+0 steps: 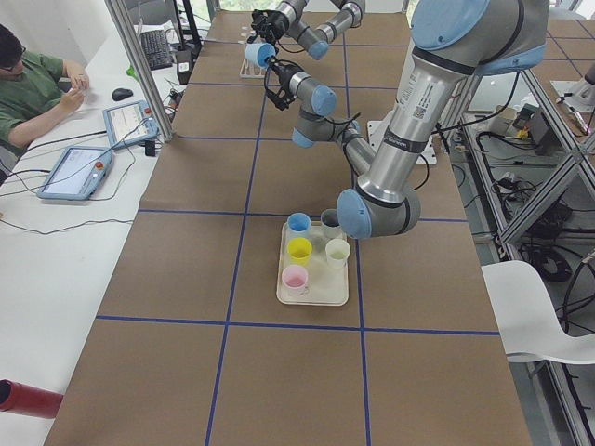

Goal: Transfer IKEA cup to right arm and place on rack

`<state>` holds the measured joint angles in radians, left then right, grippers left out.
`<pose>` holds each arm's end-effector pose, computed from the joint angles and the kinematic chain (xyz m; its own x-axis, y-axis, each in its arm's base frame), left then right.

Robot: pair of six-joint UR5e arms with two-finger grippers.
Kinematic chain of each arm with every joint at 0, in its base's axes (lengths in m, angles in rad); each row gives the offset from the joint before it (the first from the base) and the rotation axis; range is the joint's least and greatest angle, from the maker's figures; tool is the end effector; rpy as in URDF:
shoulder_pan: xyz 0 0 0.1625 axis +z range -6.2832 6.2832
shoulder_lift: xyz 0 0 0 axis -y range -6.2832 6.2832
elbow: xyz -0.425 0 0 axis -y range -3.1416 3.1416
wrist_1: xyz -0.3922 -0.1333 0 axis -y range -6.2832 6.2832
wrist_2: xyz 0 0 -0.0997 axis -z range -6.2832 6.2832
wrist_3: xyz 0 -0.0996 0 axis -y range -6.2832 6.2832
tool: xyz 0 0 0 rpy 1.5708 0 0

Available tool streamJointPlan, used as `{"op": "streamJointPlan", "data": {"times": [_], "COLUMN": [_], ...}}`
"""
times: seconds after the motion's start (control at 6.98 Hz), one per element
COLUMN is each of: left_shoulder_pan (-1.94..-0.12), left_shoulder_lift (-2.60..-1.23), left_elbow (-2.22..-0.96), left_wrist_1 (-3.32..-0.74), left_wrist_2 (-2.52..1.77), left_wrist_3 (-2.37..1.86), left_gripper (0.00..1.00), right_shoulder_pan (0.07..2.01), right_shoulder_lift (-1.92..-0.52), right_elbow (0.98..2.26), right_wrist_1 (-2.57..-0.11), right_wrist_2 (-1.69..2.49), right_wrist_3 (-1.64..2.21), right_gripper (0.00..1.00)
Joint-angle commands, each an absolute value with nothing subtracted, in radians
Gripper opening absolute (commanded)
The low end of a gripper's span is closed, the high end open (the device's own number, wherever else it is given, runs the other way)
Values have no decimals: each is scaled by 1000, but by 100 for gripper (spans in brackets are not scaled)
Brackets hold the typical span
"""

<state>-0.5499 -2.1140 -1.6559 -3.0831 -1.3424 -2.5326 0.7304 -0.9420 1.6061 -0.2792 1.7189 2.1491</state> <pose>0.4001 -0.4281 0.1595 -0.8139 -0.4381 -0.3815 0.0069 0.6493 -0.7605 -0.3773 -0.4971 0.1351 -0.5392 0.2428 0.8064 -0.3144 0.8303 -0.4602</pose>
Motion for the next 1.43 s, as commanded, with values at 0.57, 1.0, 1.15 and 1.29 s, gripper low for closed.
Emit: {"op": "streamJointPlan", "data": {"times": [0.57,1.0,1.15,1.29], "left_shoulder_pan": [-517,-517,-517,-517], "left_shoulder_lift": [-2154,-2177,-2180,-2181], "left_elbow": [-1618,-1597,-1589,-1589], "left_wrist_1": [-3077,-3076,-3077,-3080], "left_wrist_2": [-1310,-1309,-1310,-1312], "left_wrist_3": [-2533,-2533,-2533,-2533], "left_gripper": [0,0,0,0], "right_shoulder_pan": [723,723,723,723], "right_shoulder_lift": [-942,-939,-939,-939], "right_elbow": [1606,1608,1608,1606], "right_wrist_1": [-279,-279,-279,-279], "right_wrist_2": [1713,1713,1713,1713], "right_wrist_3": [2149,2149,2149,2149], "right_gripper": [99,99,99,98]}}
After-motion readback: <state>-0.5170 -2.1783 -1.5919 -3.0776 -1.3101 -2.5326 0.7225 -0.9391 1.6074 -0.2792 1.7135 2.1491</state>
